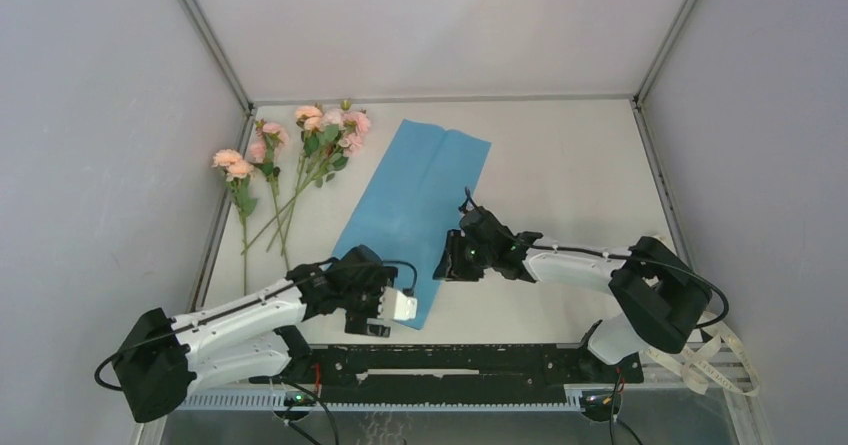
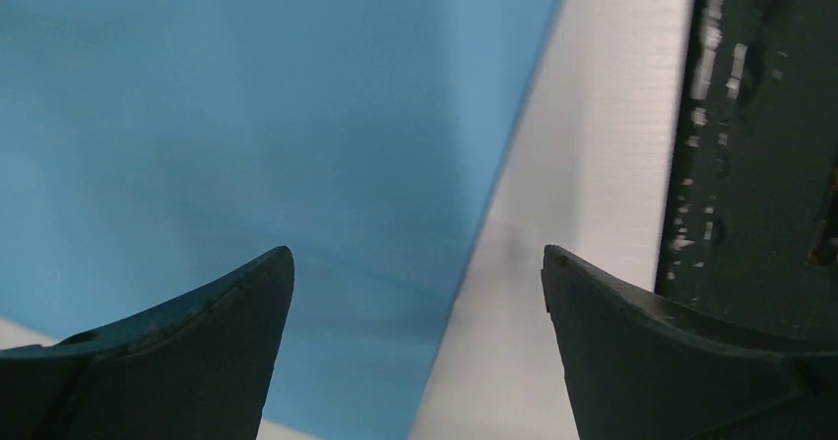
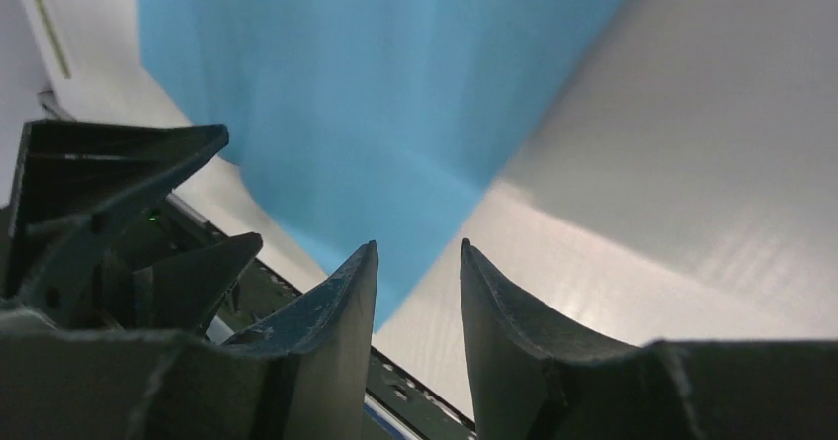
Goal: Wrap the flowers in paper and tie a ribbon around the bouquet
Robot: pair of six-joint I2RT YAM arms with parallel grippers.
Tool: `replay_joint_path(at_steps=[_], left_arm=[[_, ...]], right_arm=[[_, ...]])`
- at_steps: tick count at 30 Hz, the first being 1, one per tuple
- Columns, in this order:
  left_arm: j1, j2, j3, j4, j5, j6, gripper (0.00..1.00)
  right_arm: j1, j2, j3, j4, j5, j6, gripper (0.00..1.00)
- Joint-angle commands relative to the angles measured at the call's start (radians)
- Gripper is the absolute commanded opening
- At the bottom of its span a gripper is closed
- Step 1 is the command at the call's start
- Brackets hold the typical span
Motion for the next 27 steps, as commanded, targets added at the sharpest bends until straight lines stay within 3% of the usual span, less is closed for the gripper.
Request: replay_joint_path(at_steps=[1, 4, 6, 12, 20, 27], left_arm=[[-0.096, -0.037, -0.085, 0.106, -0.05, 0.069, 1.0], [-0.115, -0.024, -0.109, 0.174, -0.086, 0.072, 1.0], [-0.116, 0.001, -0.113, 0.224, -0.127, 0.062, 0.93], [-0.117, 0.034, -0.104, 0.237, -0.171, 0.039, 0.61], [-0.117, -0.011, -0.133, 0.336, -0.172, 0.019, 0.02], [-0.115, -0.018, -0.137, 0.465, -0.297, -0.028, 0.0]], right_arm=[[0.027, -0.062, -0.044, -0.018, 0.061, 0.031, 0.45], [0.054, -0.073, -0.047, -0.023, 0.092, 0.036, 0.45], [0.068, -0.073, -0.048, -0.027, 0.105, 0.039, 0.45], [0.108, -0.091, -0.048, -0.057, 0.146, 0.044, 0.45], [0.111, -0.13, -0.11, -0.03, 0.134, 0.072, 0.46], [0.107, -0.176, -0.185, 0.072, 0.11, 0.119, 0.48]])
